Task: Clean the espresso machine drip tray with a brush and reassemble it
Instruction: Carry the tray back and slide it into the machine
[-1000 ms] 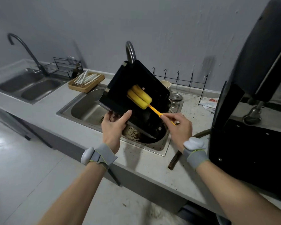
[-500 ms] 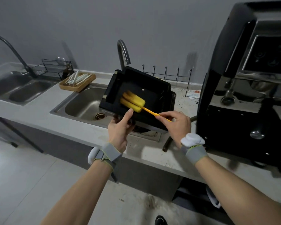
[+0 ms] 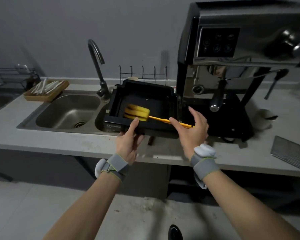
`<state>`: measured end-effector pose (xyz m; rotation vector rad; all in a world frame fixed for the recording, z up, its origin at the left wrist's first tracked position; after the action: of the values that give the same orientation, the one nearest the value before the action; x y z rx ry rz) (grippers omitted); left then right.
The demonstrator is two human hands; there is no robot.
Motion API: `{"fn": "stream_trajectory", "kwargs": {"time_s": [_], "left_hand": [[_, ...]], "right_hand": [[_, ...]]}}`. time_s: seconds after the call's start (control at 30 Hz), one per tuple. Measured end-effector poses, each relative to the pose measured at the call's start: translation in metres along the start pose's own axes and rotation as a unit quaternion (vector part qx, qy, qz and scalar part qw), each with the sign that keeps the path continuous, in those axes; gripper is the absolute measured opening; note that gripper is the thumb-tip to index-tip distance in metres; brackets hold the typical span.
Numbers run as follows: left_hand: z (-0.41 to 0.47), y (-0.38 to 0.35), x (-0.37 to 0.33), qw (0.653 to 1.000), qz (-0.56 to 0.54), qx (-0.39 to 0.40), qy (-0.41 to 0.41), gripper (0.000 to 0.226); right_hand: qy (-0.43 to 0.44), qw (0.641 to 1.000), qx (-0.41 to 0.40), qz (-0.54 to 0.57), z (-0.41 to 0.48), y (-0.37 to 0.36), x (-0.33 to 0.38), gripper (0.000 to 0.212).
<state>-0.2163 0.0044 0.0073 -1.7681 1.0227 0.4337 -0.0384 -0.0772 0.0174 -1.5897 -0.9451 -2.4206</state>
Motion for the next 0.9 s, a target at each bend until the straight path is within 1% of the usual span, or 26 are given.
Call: {"fn": "stream_trajectory", "kwargs": {"time_s": [0.03, 0.1, 0.17, 0.23, 0.3, 0.33, 0.37, 0.6, 0.67, 0.77, 0.9], "left_hand": [[0.001, 0.0, 0.002, 1.0, -0.006, -0.002, -0.001, 0.058], [-0.001, -0.005, 0.013, 1.0, -0.011, -0.001, 0.008, 0.058], [-0.005, -0.012, 0.023, 1.0, -0.006, 0.005, 0.018, 0.06], [-0.009, -0.021, 0.037, 1.0, 0.0, 0.004, 0.02, 0.06], [-0.013, -0.028, 0.049, 1.0, 0.001, -0.007, 0.021, 0.061], [-0.015, -0.032, 0.054, 1.0, 0.0, -0.01, 0.021, 0.061], [-0.017, -0.035, 0.06, 1.0, -0.002, -0.008, 0.022, 0.062], [-0.031, -0.056, 0.102, 0.998, 0.022, 0.007, 0.052, 0.06], [-0.032, -0.061, 0.11, 0.997, 0.035, 0.027, 0.066, 0.058], [-0.033, -0.069, 0.124, 0.992, 0.062, 0.062, 0.094, 0.048], [-0.028, -0.074, 0.136, 0.988, 0.061, 0.052, 0.136, 0.052]], "right_hand": [[-0.052, 0.998, 0.003, 0.045, -0.004, -0.001, -0.002, 0.083], [-0.16, 0.978, 0.013, 0.134, -0.011, 0.002, -0.009, 0.098], [-0.256, 0.941, 0.04, 0.219, -0.011, 0.004, -0.017, 0.106], [-0.338, 0.889, 0.093, 0.294, -0.007, 0.009, -0.027, 0.108], [-0.386, 0.837, 0.149, 0.359, -0.003, 0.015, -0.035, 0.106], [-0.395, 0.82, 0.163, 0.38, -0.002, 0.018, -0.039, 0.103], [-0.396, 0.814, 0.167, 0.39, 0.0, 0.023, -0.044, 0.101], [-0.398, 0.822, 0.148, 0.379, 0.015, 0.064, -0.078, 0.106], [-0.401, 0.823, 0.143, 0.375, 0.018, 0.073, -0.089, 0.11], [-0.407, 0.824, 0.126, 0.374, 0.024, 0.088, -0.101, 0.111], [-0.4, 0.836, 0.108, 0.359, 0.032, 0.11, -0.118, 0.107]]}}
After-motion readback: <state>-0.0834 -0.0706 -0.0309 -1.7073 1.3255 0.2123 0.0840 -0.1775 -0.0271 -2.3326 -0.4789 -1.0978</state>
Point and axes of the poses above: each hand's wrist, its own z-axis towards the middle knuckle, its own y-axis out of the back of the hand, x = y × z, the point moved 2 cm from there along z, towards the middle knuckle, and after that the axes turned 6 degrees about -z, right-handed, at the moved point
